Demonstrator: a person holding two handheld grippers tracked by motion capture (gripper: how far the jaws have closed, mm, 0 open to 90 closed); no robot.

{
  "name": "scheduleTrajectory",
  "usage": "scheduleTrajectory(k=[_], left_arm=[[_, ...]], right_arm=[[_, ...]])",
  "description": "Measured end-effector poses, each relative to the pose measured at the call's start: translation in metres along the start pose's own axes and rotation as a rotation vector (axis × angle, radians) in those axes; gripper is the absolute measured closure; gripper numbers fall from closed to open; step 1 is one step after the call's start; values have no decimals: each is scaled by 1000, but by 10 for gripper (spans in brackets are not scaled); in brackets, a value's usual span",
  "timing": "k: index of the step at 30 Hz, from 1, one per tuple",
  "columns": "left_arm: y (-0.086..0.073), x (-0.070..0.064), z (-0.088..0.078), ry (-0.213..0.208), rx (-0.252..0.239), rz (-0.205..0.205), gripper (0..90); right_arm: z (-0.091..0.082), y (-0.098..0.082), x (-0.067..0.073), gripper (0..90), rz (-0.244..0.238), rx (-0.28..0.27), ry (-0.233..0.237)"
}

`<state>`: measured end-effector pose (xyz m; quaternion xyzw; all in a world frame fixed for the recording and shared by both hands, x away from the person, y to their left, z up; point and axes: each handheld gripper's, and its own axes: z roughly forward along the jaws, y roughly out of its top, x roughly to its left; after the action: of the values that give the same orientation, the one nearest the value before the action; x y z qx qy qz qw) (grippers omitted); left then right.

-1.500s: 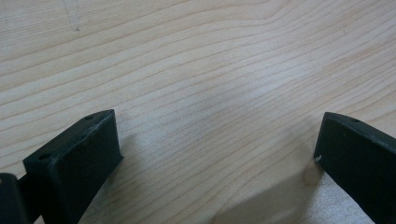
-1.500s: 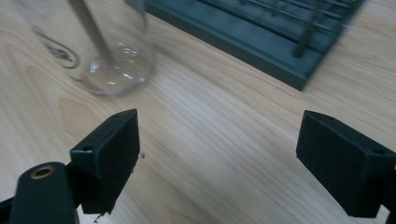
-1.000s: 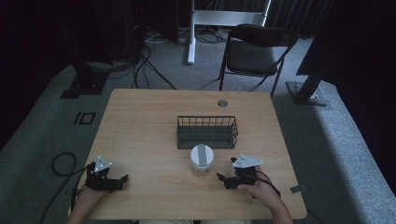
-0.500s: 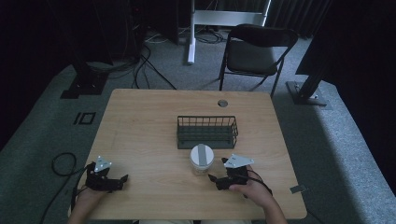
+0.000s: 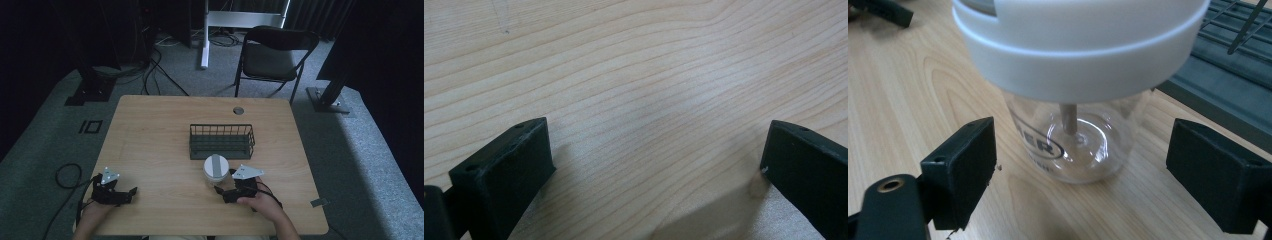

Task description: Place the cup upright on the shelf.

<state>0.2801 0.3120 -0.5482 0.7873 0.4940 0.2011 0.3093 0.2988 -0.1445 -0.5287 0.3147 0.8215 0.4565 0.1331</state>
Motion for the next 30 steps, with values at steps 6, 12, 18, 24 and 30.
scheduleTrajectory(k=[6,12,18,24,30], left_arm=[[0,0,0,0,0,0,5],[0,0,0,0,0,0,5],[0,0,0,0,0,0,5],[0,0,0,0,0,0,5],[0,0,0,0,0,0,5]], right_arm=[[9,-2,5,123,55,-19,-30],[15,-2,9,123,99,-53,-58],[19,1,14,119,118,-84,-82],[24,2,17,119,132,-96,-89],[28,3,18,118,138,-105,-108]])
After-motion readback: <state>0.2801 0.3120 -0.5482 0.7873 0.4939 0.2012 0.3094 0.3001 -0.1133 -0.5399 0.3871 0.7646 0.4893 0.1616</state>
